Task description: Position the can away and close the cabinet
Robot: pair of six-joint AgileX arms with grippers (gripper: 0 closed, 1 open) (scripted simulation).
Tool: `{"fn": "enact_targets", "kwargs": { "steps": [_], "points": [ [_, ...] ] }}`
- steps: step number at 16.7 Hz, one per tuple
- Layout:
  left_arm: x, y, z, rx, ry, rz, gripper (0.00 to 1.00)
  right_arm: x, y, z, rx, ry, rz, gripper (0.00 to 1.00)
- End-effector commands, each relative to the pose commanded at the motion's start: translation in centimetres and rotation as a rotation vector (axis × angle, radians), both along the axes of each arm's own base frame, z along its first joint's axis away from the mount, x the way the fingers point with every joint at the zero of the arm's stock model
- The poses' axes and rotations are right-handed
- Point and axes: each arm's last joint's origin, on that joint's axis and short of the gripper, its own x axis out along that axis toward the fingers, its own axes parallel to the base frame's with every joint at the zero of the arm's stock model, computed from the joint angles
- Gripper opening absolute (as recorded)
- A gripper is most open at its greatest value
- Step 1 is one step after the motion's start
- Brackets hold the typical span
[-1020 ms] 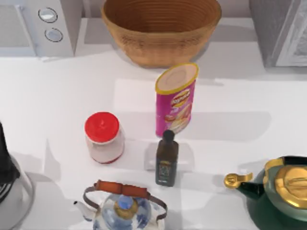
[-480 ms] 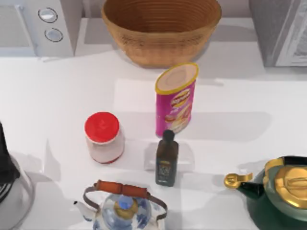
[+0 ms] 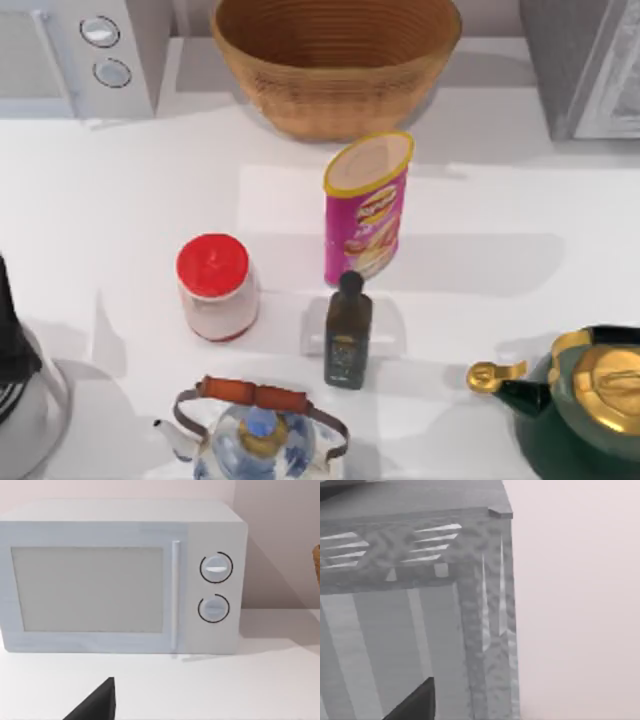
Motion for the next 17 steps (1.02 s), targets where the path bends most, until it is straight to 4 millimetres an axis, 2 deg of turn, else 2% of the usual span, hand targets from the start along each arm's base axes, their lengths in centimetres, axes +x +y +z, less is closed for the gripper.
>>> {"fn": "enact_targets", "kwargs": {
  "steps": [3,6,8,13,17],
  "points": [
    [0.0,0.0,0.0,0.000,0.000,0.000,1.00,-1.3,2.9,5.8,-0.028,-0.013,0.001,1.00],
    [0.0,0.0,0.0,0.000,0.000,0.000,1.00,-2.6,5.7,9.4,-0.067,-0.032,0.001,1.00],
    [0.0,0.0,0.0,0.000,0.000,0.000,1.00,-3.0,6.5,10.2,-0.078,-0.038,0.001,1.00],
    [0.0,0.0,0.0,0.000,0.000,0.000,1.00,-3.1,6.4,10.2,-0.081,-0.040,-0.002,1.00],
    [0.0,0.0,0.0,0.000,0.000,0.000,1.00,-1.0,7.8,10.6,-0.062,-0.047,0.007,1.00]
  ]
}}
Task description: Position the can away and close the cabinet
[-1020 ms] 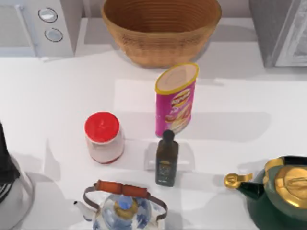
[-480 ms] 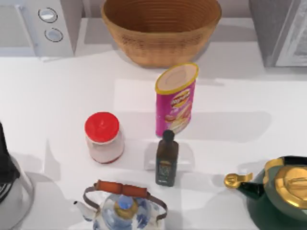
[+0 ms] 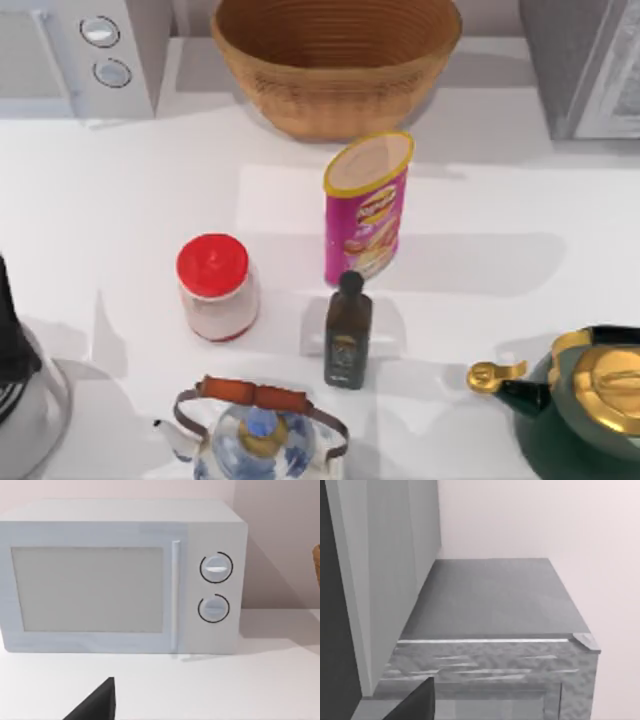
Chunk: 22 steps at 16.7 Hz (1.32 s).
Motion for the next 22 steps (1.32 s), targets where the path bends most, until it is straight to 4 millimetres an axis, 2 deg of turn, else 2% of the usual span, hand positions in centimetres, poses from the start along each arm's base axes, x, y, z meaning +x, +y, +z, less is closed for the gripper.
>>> {"fn": "enact_targets", "kwargs": {
  "steps": [2,4,7,10,13,16,19,22],
  "points": [
    [0.0,0.0,0.0,0.000,0.000,0.000,1.00,2.0,1.9,0.3,0.015,-0.008,0.018,1.00],
    [0.0,0.0,0.0,0.000,0.000,0.000,1.00,4.4,4.7,0.6,0.034,-0.015,0.050,1.00],
    [0.0,0.0,0.0,0.000,0.000,0.000,1.00,7.5,10.5,0.7,0.065,-0.014,0.104,1.00],
    [0.0,0.0,0.0,0.000,0.000,0.000,1.00,9.0,16.8,0.4,0.083,0.001,0.128,1.00],
    [0.0,0.0,0.0,0.000,0.000,0.000,1.00,8.8,22.0,0.0,0.072,0.016,0.107,1.00],
    [0.0,0.0,0.0,0.000,0.000,0.000,1.00,7.6,25.5,-0.2,0.039,0.016,0.058,1.00],
    [0.0,0.0,0.0,0.000,0.000,0.000,1.00,6.1,27.6,-0.3,0.004,0.010,0.016,1.00],
    [0.0,0.0,0.0,0.000,0.000,0.000,1.00,5.3,28.4,-0.3,-0.017,0.007,-0.008,1.00]
  ]
}}
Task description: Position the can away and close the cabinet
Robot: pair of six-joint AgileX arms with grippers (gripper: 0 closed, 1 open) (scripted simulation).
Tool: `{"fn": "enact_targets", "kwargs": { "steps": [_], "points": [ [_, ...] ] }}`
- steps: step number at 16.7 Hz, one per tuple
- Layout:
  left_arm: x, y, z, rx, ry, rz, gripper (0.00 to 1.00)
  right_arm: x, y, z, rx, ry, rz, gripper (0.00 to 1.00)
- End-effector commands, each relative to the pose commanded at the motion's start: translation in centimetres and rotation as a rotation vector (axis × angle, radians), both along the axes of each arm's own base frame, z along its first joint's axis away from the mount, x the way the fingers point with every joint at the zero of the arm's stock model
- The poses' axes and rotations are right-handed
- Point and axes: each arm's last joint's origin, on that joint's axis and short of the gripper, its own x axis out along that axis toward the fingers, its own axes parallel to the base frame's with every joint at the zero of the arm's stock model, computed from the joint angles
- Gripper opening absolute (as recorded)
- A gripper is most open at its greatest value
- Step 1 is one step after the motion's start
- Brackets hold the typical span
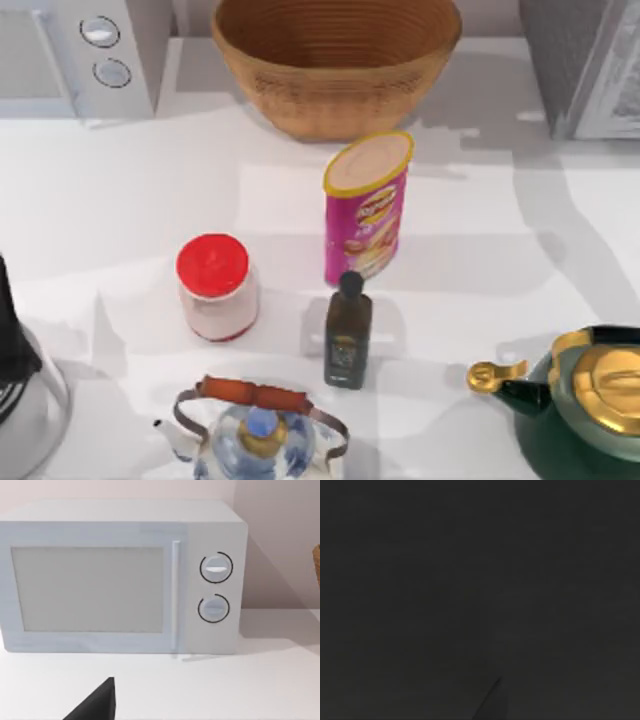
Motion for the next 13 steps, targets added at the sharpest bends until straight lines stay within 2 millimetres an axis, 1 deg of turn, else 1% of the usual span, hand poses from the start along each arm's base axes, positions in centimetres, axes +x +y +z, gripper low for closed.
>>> {"fn": "enact_targets", "kwargs": {
  "steps": [4,5,6,8,11,13],
  "points": [
    [0.0,0.0,0.0,0.000,0.000,0.000,1.00,0.0,0.0,0.0,-0.001,0.000,-0.002,1.00],
    [0.0,0.0,0.0,0.000,0.000,0.000,1.00,-0.6,-0.8,0.5,-0.002,-0.017,-0.034,1.00],
    [0.0,0.0,0.0,0.000,0.000,0.000,1.00,-0.5,-0.8,0.5,-0.001,-0.018,-0.034,1.00],
    [0.0,0.0,0.0,0.000,0.000,0.000,1.00,0.7,-0.8,0.7,0.001,-0.022,-0.034,1.00],
    [0.0,0.0,0.0,0.000,0.000,0.000,1.00,3.4,-0.5,0.4,-0.005,-0.010,-0.034,1.00],
    [0.0,0.0,0.0,0.000,0.000,0.000,1.00,4.4,-0.8,0.5,-0.002,-0.017,-0.034,1.00]
  ]
}}
